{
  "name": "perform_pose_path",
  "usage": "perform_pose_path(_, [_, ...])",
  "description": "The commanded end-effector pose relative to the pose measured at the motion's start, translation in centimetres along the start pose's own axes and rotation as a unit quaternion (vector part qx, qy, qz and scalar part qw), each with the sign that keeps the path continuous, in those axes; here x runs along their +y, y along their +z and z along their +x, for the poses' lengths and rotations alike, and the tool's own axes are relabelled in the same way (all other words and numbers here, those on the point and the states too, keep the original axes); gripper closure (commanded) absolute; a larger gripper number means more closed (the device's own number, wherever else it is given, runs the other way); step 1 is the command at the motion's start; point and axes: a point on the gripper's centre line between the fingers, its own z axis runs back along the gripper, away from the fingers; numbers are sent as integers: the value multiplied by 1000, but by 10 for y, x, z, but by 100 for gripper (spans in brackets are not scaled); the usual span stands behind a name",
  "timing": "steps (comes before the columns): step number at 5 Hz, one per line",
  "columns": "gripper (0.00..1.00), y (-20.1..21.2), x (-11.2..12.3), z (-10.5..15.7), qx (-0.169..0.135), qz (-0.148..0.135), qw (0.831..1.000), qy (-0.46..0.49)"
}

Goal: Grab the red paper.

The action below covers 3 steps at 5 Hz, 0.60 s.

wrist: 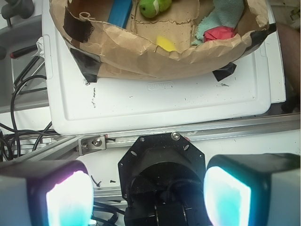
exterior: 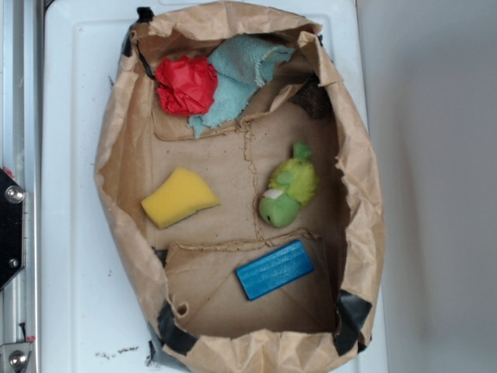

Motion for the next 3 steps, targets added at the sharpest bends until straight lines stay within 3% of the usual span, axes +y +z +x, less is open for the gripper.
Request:
perform_pose_path(1, [0,0,0,0,0,0,1000,0])
perform_pose_path(3, [0,-39,17,77,5,16,999,-47])
